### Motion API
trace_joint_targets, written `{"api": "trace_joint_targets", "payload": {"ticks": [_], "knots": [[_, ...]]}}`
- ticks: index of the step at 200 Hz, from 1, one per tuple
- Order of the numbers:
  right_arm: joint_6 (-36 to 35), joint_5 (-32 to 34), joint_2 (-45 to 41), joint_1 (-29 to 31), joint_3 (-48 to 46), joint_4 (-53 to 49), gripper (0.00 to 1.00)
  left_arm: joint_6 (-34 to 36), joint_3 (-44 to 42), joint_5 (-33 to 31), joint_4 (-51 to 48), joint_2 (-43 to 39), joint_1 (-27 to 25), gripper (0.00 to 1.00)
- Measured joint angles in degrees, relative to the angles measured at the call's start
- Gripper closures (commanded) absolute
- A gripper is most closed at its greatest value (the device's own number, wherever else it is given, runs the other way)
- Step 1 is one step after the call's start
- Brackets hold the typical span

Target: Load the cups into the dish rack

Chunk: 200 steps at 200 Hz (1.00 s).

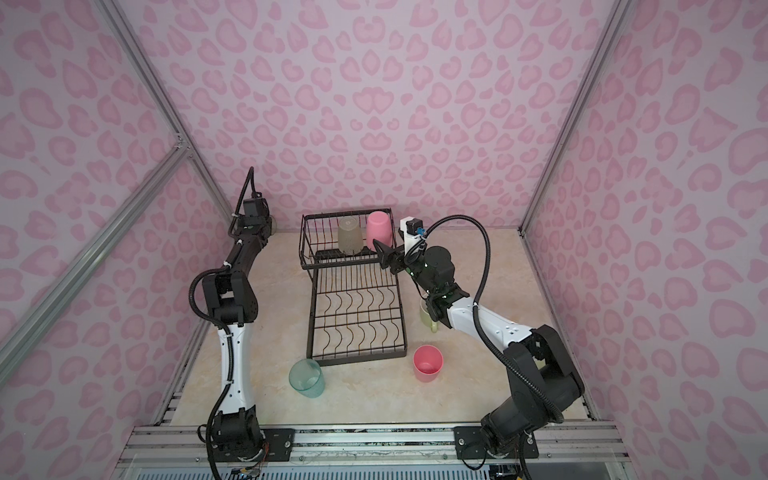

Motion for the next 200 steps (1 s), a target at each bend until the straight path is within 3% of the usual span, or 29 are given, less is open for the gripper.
{"api": "trace_joint_targets", "payload": {"ticks": [43,119,174,200], "knots": [[2.3,-0.6,3.3,-1.0,0.3,3.0,0.16,1.7,0.2,4.7,1.5,0.1,0.3,0.29],[6.9,-3.1,6.2,-4.9,0.4,6.3,0.16,5.2,0.2,4.2,3.3,2.8,2.1,0.30],[8.1,-4.9,7.8,-5.2,1.4,6.5,0.16,4.9,1.0,1.7,4.9,3.8,2.4,0.53],[8.1,-4.9,8.0,-5.4,1.6,6.5,0.16,3.0,1.3,0.5,5.4,3.8,3.0,0.54]]}}
